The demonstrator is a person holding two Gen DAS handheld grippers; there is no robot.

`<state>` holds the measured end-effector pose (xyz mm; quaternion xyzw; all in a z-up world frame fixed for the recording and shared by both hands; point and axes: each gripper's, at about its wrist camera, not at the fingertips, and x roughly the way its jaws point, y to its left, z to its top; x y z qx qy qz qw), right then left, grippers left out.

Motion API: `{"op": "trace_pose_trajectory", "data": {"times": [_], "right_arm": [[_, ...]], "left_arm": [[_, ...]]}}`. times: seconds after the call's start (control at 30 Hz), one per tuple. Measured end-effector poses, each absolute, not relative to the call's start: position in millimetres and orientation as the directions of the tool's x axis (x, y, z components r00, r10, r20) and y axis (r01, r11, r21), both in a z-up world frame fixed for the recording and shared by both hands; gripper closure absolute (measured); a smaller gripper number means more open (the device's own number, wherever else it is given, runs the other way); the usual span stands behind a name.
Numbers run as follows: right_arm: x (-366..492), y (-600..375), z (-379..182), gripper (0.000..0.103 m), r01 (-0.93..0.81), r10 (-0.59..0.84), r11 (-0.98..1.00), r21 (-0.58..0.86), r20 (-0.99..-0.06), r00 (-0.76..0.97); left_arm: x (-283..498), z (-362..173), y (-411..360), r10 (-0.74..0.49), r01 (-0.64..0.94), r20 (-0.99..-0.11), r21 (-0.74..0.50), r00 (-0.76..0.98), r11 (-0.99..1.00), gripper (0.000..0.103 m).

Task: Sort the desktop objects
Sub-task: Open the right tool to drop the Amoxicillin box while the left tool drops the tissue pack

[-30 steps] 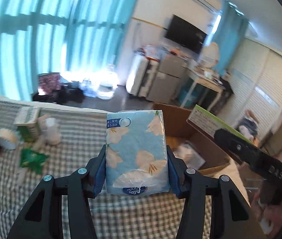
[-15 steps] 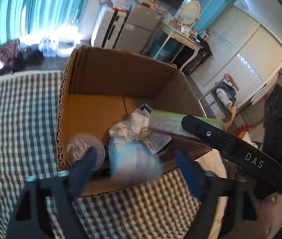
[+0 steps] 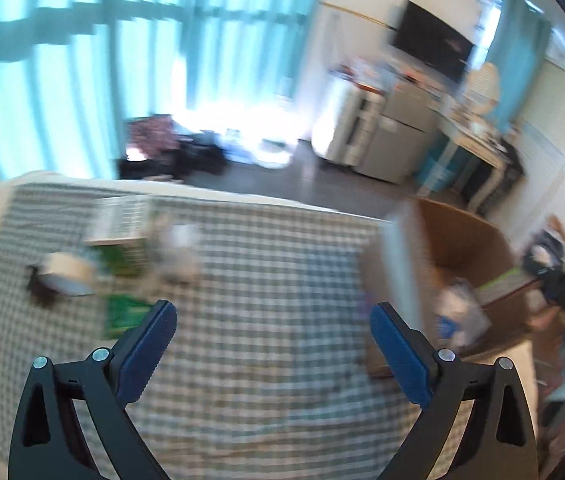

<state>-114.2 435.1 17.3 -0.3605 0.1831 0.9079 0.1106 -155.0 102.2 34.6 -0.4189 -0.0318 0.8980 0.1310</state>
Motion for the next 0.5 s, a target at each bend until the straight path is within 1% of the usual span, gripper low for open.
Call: {"op": "trace_pose_trajectory", "data": {"times": [0.17, 0.27, 0.37, 0.43, 0.5], "right_arm": [[-120.0, 422.5, 42.3, 0.021, -0.342, 0.135, -0.921, 0.187, -0.671, -0.729], [-118.4, 406.1, 57.7, 0.021, -0.35, 0.174, -0.926, 0.144, -0.658, -0.732], [-114.9, 374.7, 70.5, 0.02, -0.285, 0.127, -0.946, 0.157, -0.628, -0.768], [-113.9, 341.8, 71.2, 0.017, -0.249, 0.108, -0.956, 0.156, -0.602, -0.791], [-116.8, 308.0, 64.5, 0.016, -0.201, 0.067, -0.965, 0.169, -0.581, -0.811]], "left_arm": [[-146.4, 18.1, 24.4, 0.199, -0.101, -0.767, -0.174, -0.61, -0.98, 0.003], [-137.7, 9.9, -18.4, 0.176, -0.041, -0.756, -0.195, -0.63, -0.98, 0.003], [-133.5, -1.6, -49.5, 0.14, 0.003, -0.752, -0.185, -0.644, -0.983, 0.002], [-130.6, -11.6, -67.7, 0.086, 0.041, -0.742, -0.151, -0.665, -0.988, 0.0], [-125.6, -27.3, -84.5, 0.025, 0.09, -0.735, -0.117, -0.677, -0.989, 0.0]]}}
